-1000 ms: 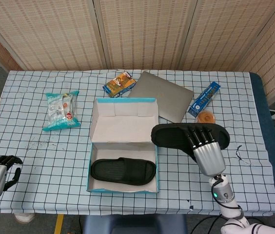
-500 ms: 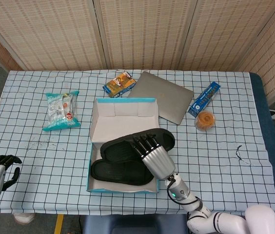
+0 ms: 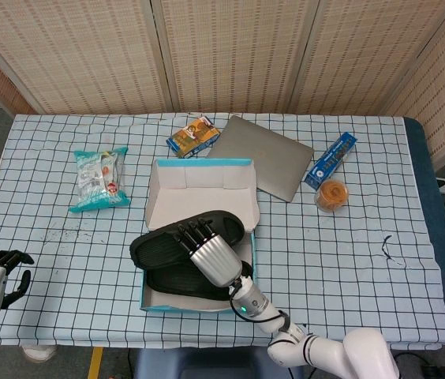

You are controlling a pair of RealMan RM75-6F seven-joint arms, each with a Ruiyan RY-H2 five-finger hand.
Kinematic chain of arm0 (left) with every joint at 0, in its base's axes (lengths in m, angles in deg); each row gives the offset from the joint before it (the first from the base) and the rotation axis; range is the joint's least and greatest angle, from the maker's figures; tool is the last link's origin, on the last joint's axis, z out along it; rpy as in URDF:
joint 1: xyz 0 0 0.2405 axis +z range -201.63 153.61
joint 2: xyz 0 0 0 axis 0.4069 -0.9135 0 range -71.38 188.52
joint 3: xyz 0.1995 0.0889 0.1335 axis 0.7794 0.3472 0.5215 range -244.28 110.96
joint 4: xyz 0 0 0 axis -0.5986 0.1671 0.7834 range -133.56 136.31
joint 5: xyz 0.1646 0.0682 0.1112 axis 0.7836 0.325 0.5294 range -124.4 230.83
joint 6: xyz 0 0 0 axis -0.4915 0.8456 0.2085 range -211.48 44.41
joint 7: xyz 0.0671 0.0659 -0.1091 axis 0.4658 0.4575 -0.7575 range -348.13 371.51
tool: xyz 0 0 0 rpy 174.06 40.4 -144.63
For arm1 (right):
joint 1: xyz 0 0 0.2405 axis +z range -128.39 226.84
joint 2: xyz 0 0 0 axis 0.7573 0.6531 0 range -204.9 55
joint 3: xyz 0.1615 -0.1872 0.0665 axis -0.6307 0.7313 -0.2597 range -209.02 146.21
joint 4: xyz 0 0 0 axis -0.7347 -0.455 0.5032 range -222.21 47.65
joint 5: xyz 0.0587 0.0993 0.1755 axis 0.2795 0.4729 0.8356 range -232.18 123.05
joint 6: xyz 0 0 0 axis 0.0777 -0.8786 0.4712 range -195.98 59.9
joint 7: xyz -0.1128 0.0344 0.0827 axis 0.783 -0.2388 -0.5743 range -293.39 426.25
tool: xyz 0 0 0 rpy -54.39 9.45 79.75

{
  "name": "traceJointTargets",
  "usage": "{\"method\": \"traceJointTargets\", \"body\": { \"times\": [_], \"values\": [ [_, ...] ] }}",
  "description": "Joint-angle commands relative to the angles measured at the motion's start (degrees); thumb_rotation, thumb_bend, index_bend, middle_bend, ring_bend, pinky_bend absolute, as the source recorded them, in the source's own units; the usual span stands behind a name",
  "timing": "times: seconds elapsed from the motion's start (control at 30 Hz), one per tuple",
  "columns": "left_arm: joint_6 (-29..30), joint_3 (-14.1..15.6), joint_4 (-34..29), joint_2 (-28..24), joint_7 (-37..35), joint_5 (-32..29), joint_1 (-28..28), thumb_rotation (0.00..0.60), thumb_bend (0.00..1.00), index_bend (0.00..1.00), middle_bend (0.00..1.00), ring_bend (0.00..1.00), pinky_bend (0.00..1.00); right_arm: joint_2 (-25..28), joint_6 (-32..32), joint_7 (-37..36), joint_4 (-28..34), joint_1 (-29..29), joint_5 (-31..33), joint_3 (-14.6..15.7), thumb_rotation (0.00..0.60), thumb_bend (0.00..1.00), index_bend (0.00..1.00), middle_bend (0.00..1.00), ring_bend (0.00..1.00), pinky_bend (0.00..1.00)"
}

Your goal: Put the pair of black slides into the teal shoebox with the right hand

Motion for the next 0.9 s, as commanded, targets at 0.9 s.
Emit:
{"method": "traceJointTargets", "body": {
  "times": [0.9],
  "values": [
    [-0.05,-0.03,0.27,0.14,0.5,0.01,-0.04,0.6,0.49,0.46,0.44,0.39,0.52,-4.12,4.5,-4.27,-4.41,-0.83,8.07,2.96,0.6,0.0,0.67,0.71,0.57,0.63]
  ]
}}
